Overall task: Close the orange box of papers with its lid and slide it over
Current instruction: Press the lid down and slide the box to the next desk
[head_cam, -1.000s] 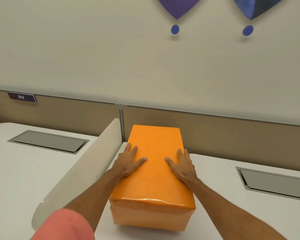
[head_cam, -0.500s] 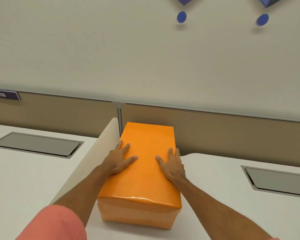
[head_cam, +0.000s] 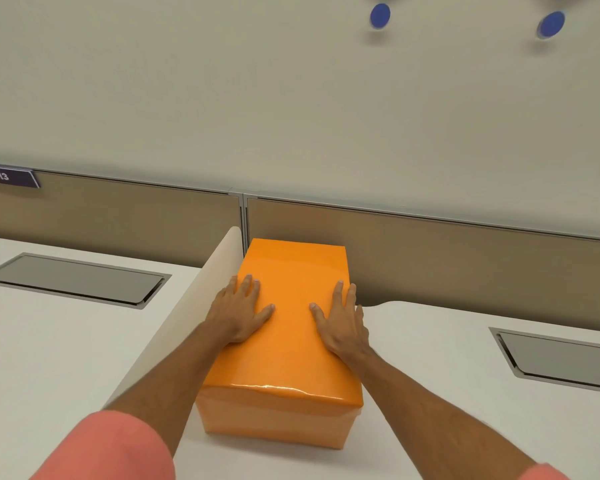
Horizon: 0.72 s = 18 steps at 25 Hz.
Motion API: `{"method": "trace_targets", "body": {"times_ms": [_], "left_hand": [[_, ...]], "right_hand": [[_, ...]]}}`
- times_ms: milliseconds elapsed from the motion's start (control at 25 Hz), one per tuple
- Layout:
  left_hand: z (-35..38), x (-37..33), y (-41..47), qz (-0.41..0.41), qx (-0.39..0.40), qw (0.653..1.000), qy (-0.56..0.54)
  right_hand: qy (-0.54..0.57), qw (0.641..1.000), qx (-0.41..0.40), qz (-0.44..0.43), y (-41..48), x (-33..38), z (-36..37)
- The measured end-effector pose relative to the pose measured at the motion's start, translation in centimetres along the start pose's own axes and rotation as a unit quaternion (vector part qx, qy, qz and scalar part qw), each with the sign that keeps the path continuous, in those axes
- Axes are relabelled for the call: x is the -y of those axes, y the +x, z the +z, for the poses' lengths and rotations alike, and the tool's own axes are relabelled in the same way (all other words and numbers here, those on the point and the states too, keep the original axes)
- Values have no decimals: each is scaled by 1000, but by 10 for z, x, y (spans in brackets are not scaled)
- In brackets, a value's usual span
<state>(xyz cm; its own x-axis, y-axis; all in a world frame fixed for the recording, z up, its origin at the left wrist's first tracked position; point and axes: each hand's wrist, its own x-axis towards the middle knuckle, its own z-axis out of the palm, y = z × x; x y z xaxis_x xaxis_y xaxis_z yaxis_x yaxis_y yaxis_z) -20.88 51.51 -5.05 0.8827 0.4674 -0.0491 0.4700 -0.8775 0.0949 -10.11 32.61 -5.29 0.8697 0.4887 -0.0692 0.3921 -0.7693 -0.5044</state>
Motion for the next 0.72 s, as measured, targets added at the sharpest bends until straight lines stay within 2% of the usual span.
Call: {"method": "trace_targets", "body": {"times_ms": [200, 600, 720], "left_hand": [[2, -12, 4, 4, 12, 1000, -21], [9, -1, 6, 15, -19, 999, -25], [1, -8, 2, 0, -32, 999, 12]], "right_hand": [[-55, 998, -21, -29, -3, 6, 4], [-63, 997, -30, -24, -3, 12, 9], [-62, 997, -28, -30, -3, 10, 6]]}}
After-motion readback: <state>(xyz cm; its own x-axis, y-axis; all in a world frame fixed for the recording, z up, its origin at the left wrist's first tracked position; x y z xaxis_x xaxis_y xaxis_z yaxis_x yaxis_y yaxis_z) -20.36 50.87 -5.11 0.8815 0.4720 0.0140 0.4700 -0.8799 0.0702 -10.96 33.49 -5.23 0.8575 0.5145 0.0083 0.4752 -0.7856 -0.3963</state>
